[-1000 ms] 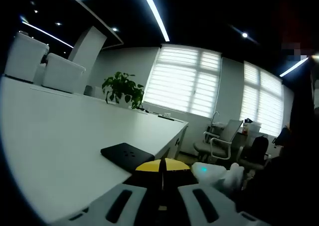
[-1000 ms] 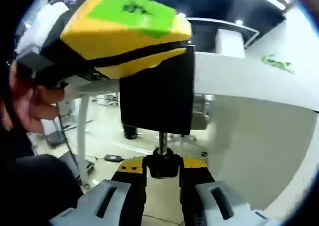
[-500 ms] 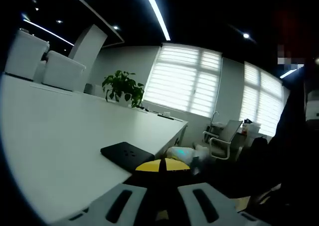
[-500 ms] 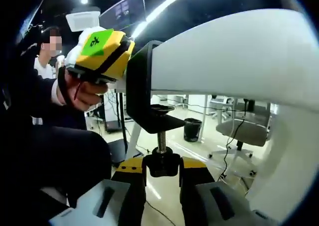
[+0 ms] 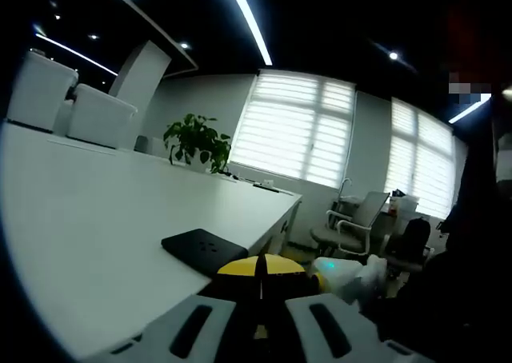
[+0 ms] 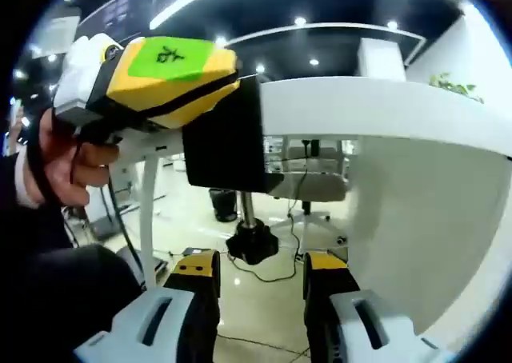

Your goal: Clamp the fixed fixture on the desktop, loosen the retaining clip, secure it to the edge of the desk, and tighten the retaining clip.

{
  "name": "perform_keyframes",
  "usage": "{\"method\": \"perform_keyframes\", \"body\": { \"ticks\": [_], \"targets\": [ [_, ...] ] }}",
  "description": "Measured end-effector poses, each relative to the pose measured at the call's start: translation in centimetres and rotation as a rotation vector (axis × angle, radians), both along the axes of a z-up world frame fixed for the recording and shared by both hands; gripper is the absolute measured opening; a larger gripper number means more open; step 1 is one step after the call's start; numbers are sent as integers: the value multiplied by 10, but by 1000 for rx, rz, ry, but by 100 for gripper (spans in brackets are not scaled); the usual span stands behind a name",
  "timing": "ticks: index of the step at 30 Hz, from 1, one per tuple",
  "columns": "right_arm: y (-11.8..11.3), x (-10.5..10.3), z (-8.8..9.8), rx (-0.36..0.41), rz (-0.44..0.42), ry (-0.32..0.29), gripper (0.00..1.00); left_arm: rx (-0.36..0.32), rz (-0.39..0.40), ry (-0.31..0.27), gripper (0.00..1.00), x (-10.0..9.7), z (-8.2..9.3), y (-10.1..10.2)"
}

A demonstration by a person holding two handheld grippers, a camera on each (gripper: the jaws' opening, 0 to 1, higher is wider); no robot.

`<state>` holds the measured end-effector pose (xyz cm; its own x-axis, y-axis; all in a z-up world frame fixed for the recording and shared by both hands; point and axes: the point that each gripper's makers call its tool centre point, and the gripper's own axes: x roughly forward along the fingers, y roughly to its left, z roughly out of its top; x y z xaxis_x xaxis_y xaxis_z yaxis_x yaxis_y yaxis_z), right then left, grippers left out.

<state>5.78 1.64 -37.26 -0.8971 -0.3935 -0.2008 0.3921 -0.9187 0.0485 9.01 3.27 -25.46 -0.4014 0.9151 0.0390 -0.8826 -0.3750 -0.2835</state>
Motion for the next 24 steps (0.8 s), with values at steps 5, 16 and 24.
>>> {"method": "perform_keyframes", "body": {
  "ticks": [5, 16, 24],
  "targets": [
    [-4, -12, 6, 61, -144, 26, 38, -1, 2, 10, 1, 0, 0, 0],
    [-3, -26, 0, 75, -262, 11, 29, 2, 0, 18, 1, -1, -1, 0],
    [2, -44, -10, 70, -218, -7, 24, 1, 5, 14, 1, -2, -1, 0]
  ]
}}
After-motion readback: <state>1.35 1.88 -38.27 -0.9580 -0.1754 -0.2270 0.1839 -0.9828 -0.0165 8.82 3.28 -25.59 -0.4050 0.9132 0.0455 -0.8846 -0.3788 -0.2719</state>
